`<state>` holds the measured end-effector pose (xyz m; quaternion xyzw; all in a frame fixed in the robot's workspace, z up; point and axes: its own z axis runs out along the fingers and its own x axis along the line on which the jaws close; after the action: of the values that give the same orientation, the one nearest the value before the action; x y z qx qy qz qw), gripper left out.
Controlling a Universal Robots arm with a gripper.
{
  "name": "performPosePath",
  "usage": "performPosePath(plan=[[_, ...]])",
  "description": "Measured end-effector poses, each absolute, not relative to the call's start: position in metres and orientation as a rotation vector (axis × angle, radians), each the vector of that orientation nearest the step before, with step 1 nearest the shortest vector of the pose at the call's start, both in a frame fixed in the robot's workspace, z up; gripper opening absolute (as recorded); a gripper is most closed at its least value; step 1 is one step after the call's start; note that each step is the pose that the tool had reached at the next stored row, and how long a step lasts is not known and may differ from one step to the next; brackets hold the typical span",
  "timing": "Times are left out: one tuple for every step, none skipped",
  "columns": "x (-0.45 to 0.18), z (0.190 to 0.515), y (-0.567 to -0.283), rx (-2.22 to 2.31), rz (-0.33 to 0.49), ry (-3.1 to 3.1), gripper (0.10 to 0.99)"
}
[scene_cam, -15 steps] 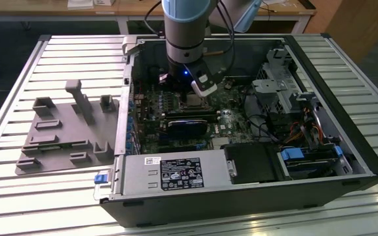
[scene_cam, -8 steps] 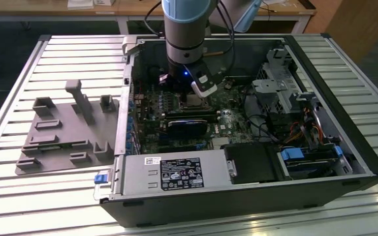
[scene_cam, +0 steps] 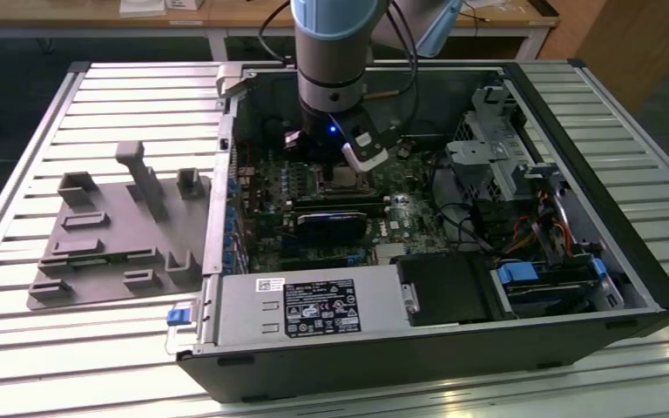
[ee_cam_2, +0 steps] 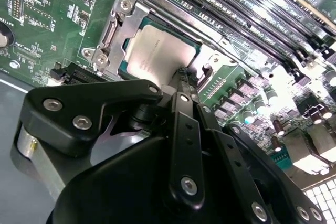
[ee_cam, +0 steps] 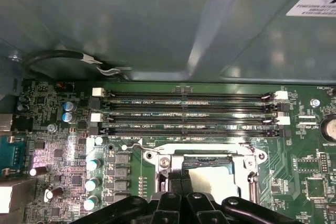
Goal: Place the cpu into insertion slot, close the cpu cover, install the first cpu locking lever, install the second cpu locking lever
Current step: 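Close the cpu cover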
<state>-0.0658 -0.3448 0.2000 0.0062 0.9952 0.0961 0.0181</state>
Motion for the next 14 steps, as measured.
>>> performPosePath(plan=[[-0.0659,0.2014,-0.345,0.019,0.298,3.091,0.102],[-0.0659,0.2023,-0.3451,0.019,0.297,3.092,0.102],[-0.0659,0.2025,-0.345,0.019,0.298,3.092,0.102],[-0.0659,0.2025,-0.345,0.019,0.298,3.091,0.102],[-0.066,0.2026,-0.3451,0.019,0.297,3.092,0.102],[-0.0664,0.2027,-0.3453,0.019,0.297,3.092,0.102],[-0.0672,0.2026,-0.3455,0.019,0.297,3.092,0.102],[-0.068,0.2026,-0.3458,0.019,0.297,3.091,0.102],[-0.0688,0.2026,-0.346,0.019,0.297,3.091,0.102],[-0.0692,0.2023,-0.3463,0.019,0.297,3.091,0.102],[-0.0694,0.2018,-0.3465,0.019,0.297,3.091,0.102],[-0.0695,0.201,-0.3468,0.019,0.297,3.092,0.102],[-0.0696,0.2001,-0.3472,0.019,0.297,3.092,0.102],[-0.0696,0.199,-0.3475,0.019,0.297,3.091,0.102]])
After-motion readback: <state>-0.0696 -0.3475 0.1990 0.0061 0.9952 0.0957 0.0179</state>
